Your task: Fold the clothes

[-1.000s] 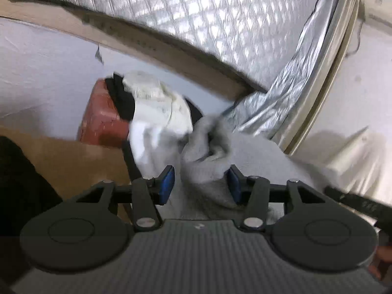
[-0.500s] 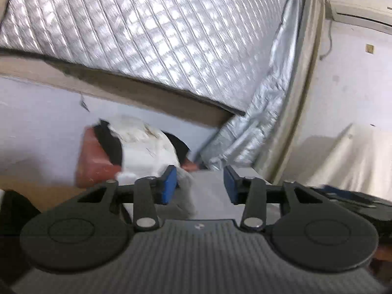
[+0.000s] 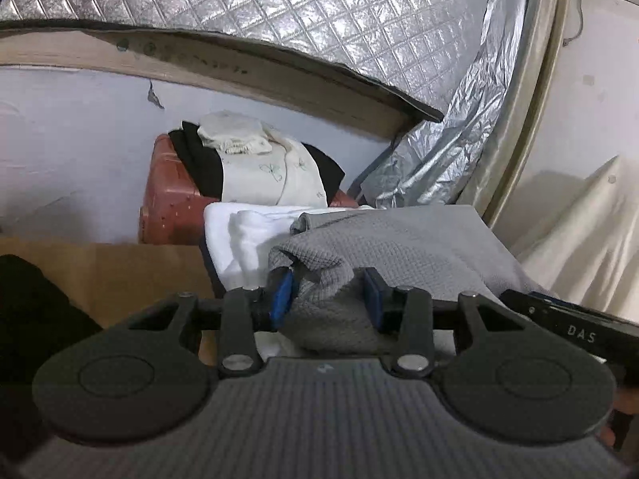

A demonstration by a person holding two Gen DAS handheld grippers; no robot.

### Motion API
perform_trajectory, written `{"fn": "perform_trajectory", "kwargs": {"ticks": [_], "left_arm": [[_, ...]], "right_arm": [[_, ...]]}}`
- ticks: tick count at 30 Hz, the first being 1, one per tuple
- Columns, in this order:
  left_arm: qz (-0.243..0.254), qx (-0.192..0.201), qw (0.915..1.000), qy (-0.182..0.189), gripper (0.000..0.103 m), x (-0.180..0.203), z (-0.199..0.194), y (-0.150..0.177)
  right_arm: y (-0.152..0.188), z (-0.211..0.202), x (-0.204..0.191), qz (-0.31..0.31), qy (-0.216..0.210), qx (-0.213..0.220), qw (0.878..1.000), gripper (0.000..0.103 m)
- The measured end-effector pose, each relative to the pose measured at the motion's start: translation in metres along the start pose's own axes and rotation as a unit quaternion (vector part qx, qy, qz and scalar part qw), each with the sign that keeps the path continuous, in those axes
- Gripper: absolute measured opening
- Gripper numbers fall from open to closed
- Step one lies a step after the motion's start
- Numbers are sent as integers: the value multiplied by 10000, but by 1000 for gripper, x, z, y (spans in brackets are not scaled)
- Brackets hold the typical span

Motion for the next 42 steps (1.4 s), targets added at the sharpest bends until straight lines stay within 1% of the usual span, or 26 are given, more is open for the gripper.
{"fn": "perform_trajectory", "kwargs": {"ticks": [1, 2, 3, 4, 5, 6, 7, 9, 11, 12, 14, 16, 18, 20, 22, 25, 27, 28, 30, 31, 33, 36, 38, 42], "left_arm": [[12, -56, 10000, 33, 44, 2, -6, -4], [131, -67, 9999, 74, 59, 4, -15, -7], [250, -77, 9996, 114, 71, 6, -23, -9], [369, -88, 9992, 148, 87, 8, -32, -12], [506, -127, 9986, 32, 88, 9, -40, -12], [641, -188, 9976, -160, 88, 9, -51, -12], [623, -241, 9975, -216, 88, 9, -59, -12], [587, -347, 9971, -326, 88, 9, -75, -11], [516, -446, 9970, -357, 90, 14, -92, -8], [570, -501, 9963, -415, 90, 18, -100, -5], [697, -596, 9944, -517, 95, 28, -114, 1], [959, -745, 9909, -581, 97, 47, -122, 12], [1180, -891, 9877, -503, 97, 69, -129, 21], [1249, -988, 9868, -297, 97, 88, -138, 32], [1202, -1082, 9867, -193, 97, 102, -151, 44], [1156, -1196, 9860, -90, 97, 115, -174, 57], [1166, -1237, 9855, 11, 99, 122, -186, 64], [1184, -1250, 9850, 115, 103, 126, -193, 68], [1219, -1325, 9827, 426, 103, 134, -203, 80], [1235, -1349, 9820, 474, 103, 136, -207, 83], [1363, -1336, 9807, 417, 103, 142, -217, 89], [1547, -1274, 9792, 316, 103, 149, -225, 92], [1582, -1281, 9786, 306, 103, 151, -229, 93], [1623, -1357, 9770, 268, 103, 156, -238, 101]], "right_arm": [[0, -11, -2, -13, 147, 21, 9999, 54], [0, -20, -5, -46, 296, 48, 9995, 60], [1, -31, -7, -130, 503, 99, 9986, 67], [1, -46, -9, -227, 705, 159, 9971, 82], [0, -60, -9, -301, 782, 197, 9963, 86], [0, -74, -9, -375, 859, 236, 9953, 85], [-1, -87, -9, -393, 878, 225, 9951, 86], [-2, -111, -6, -265, 765, 65, 9967, 86], [2, -134, -3, -119, 727, -29, 9973, 86], [5, -144, -2, -67, 719, -68, 9974, 86], [15, -165, 0, -28, 714, -153, 9973, 86], [27, -184, -2, -43, 736, -232, 9970, 86], [40, -200, -4, -9, 775, -389, 9962, 87], [51, -215, -4, 61, 839, -572, 9948, 87], [61, -228, -4, 189, 949, -705, 9928, 87], [72, -251, -4, 322, 885, -643, 9935, 87], [78, -265, -2, 395, 914, -584, 9933, 87], [82, -272, -1, 417, 948, -550, 9931, 88], [89, -282, 1, 401, 1027, -494, 9927, 89], [93, -286, 1, 395, 1072, -460, 9924, 89], [101, -292, 1, 460, 1100, -427, 9920, 90], [113, -298, 3, 651, 1019, -464, 9916, 90], [120, -302, 4, 770, 970, -491, 9911, 90], [135, -311, 8, 935, 1026, -474, 9892, 90]]}}
Point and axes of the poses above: each gripper's, at about its wrist camera, not at the fingertips, and z roughly the way its jaws point, x to its right, y to its underside, the point moved 6 cm from there along z, roughly the way its jaws point, and after that the axes turned 15 degrees about z, right-handed, at the moved point
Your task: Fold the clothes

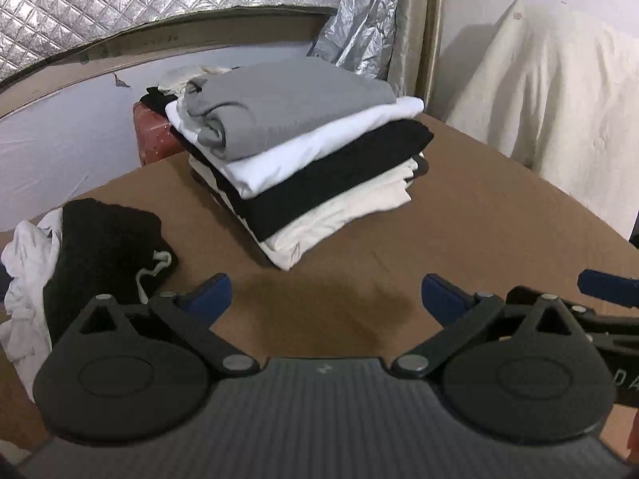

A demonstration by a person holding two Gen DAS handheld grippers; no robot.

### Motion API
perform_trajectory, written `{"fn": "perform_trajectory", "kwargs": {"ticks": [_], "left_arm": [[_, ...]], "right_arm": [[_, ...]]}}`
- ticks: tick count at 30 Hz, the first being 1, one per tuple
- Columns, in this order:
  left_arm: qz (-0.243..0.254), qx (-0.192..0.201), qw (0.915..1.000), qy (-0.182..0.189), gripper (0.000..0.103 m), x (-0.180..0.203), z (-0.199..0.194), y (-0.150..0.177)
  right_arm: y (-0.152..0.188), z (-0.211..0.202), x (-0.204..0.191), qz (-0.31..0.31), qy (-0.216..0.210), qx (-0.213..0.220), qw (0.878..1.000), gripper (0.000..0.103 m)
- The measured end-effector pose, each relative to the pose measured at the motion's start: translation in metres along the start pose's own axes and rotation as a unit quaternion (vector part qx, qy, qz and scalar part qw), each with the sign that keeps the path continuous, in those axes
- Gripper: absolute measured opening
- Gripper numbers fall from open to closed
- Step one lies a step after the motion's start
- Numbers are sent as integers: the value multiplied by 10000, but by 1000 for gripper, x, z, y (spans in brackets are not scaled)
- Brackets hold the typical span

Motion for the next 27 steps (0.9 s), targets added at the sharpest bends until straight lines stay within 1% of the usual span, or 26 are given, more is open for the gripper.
{"fn": "perform_trajectory", "kwargs": {"ticks": [4, 7, 10, 13, 17, 19, 21, 22, 27], "left_arm": [[133, -118, 9998, -46, 103, 10, -3, 8], [159, -85, 9998, -132, 103, 17, -9, 12], [238, -138, 9995, -168, 103, 28, -16, 15], [331, -131, 9993, -140, 103, 41, -19, 19], [334, -170, 9992, -99, 103, 56, -18, 24], [342, -134, 9992, -135, 103, 62, -18, 24], [342, -111, 9993, -120, 103, 68, -15, 23], [331, -116, 9993, -125, 103, 71, -13, 23], [503, -222, 9983, -198, 103, 89, -7, 22]], "right_arm": [[13, -6, 10, 111, 149, 25, 9998, 90], [22, -13, 19, 52, 317, 69, 9995, 90], [30, -24, 26, -38, 297, 156, 9994, 90], [39, -31, 36, -16, 333, 69, 9994, 90], [42, -33, 48, 102, 434, 39, 9990, 91], [43, -35, 54, 109, 396, 91, 9991, 91], [45, -40, 56, -23, 172, 113, 9998, 91], [46, -41, 57, -63, 144, 93, 9998, 91], [42, -40, 74, 136, 574, 97, 9982, 91]]}}
Point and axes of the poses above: each gripper's, at about its wrist camera, not at the fingertips, and z roughly the way its jaws point, x to its right, y to its underside, the point moved 6 cm from there along z, roughly the way its jaws point, and after that the axes turned 15 degrees about z, right-handed, at the moved point
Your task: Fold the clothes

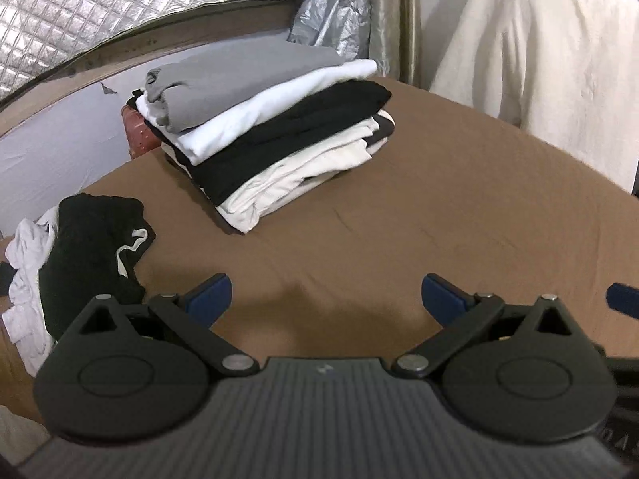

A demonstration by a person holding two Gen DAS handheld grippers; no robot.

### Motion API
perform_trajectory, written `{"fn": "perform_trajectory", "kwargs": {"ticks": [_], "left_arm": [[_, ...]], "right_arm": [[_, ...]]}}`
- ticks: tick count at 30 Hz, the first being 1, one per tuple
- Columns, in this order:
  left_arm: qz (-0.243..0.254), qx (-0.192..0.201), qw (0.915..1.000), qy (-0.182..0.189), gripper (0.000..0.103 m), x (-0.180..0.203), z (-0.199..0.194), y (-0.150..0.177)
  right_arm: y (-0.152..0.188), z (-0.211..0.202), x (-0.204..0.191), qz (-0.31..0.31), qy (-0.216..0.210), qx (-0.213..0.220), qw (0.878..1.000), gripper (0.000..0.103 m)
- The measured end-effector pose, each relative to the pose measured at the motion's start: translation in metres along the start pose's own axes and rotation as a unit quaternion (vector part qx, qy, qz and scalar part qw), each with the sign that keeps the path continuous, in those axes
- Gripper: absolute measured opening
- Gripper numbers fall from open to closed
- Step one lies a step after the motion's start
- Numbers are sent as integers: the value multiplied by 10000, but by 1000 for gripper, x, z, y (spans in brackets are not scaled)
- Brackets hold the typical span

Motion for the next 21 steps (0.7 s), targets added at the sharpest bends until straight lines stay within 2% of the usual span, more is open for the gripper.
{"fn": "perform_trajectory", "kwargs": {"ticks": [6, 10, 14, 21], "left_arm": [[149, 95, 9998, -17, 103, 11, -1, -1], [80, 84, 9999, 46, 103, 9, 0, 0], [131, 157, 9997, -126, 103, 6, 3, 2], [116, 142, 9996, -192, 103, -1, 8, 3]], "right_arm": [[0, 0, 7, -148, -27, 125, 9998, 91], [-1, -1, 3, -176, -89, 162, 9997, 91], [1, 3, 0, -126, -137, 98, 9998, 91], [2, 6, 3, -37, 1, 91, 10000, 91]]}}
Point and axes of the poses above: each gripper's, at about its wrist camera, not at the fingertips, and z roughly the way its jaws point, x to its right, y to its underside, the point moved 6 cm from there along z, roughly the way its jaws point, and after that the axes turned 15 degrees about z, right-handed, at the moved point
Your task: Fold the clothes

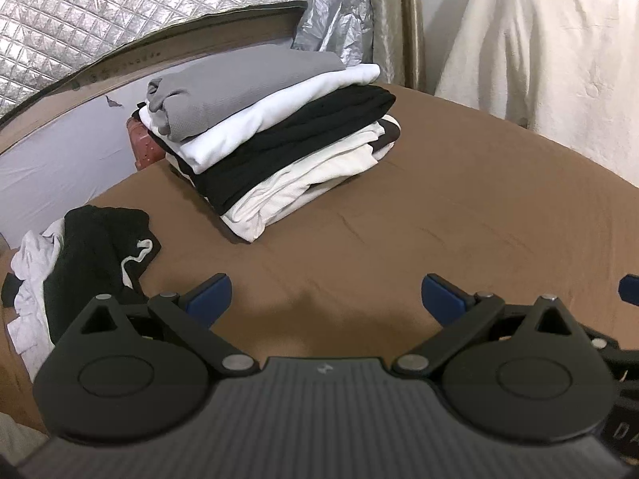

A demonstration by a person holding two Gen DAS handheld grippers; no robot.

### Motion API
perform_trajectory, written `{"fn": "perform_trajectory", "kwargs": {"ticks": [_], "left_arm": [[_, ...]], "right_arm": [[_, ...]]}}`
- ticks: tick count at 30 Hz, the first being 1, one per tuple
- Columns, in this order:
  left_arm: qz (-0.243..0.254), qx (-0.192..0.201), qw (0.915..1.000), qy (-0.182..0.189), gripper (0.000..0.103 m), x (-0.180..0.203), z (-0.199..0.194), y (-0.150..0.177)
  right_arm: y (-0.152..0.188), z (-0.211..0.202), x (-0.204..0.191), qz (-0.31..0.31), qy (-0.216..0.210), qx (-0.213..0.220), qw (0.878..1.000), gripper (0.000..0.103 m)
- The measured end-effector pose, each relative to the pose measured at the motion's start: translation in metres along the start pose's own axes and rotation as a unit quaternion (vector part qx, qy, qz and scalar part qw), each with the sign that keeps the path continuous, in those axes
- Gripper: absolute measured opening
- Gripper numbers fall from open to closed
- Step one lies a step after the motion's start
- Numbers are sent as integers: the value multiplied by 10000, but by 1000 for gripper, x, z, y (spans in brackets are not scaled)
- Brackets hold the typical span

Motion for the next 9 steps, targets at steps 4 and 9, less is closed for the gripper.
{"fn": "perform_trajectory", "kwargs": {"ticks": [4, 9], "left_arm": [[15, -16, 10000, -35, 103, -2, 2, 1], [13, -58, 10000, -51, 103, -2, 5, 1]], "right_arm": [[0, 2, 3, 67, 27, -22, 10000, 91], [1, 4, 2, 1, -4, -67, 10000, 91]]}}
Point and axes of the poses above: each gripper's, at about its wrist camera, not at the fingertips, and z roughly the way its jaws point, x to its right, y to its underside, the point moved 6 cm from there along z, roughly the way its jaws point, and after that the axes turned 15 degrees about z, right-handed, at the moved point
